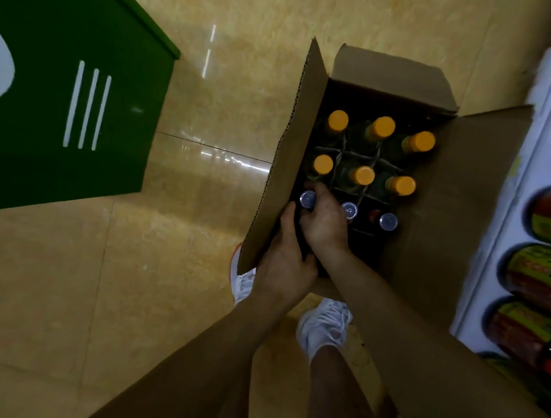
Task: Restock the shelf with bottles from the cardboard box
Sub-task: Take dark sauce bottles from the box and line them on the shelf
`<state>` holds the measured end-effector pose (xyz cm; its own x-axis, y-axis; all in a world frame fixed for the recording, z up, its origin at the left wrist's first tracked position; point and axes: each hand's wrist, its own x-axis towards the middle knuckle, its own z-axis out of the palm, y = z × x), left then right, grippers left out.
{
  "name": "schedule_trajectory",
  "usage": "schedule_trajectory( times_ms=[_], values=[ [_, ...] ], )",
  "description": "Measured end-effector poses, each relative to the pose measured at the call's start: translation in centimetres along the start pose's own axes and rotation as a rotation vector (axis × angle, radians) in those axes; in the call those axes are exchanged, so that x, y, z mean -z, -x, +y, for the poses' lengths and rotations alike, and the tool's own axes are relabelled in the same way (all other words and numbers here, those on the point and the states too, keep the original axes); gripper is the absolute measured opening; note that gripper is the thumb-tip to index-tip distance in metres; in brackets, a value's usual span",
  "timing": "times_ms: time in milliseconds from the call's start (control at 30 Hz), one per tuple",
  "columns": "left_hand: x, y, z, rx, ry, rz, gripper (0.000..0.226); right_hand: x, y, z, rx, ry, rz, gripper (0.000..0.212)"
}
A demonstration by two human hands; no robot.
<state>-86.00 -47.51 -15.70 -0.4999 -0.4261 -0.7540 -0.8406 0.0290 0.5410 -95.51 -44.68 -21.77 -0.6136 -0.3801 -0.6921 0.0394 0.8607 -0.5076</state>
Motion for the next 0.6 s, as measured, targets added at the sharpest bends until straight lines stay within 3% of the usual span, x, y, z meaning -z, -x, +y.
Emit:
schedule_trajectory(
  times_ms=[167, 400, 600],
  values=[
    [0.6, 0.1, -0.2, -0.015, -0.028, -0.02, 0.092, -1.0, 0.9, 0.6, -0.04, -0.242, 0.072, 0.033],
    [1.3, 0.6, 0.5, -0.004, 0.003, -0.02, 0.093, 1.8, 4.1, 0.1, 0.099, -0.214, 0.03, 0.031],
    [3.3, 1.5, 3.0, -0.109, -0.046, -0.021, 0.092, 8.3, 9.2, -2.3, 0.193, -0.156, 0.037, 0.035]
  ],
)
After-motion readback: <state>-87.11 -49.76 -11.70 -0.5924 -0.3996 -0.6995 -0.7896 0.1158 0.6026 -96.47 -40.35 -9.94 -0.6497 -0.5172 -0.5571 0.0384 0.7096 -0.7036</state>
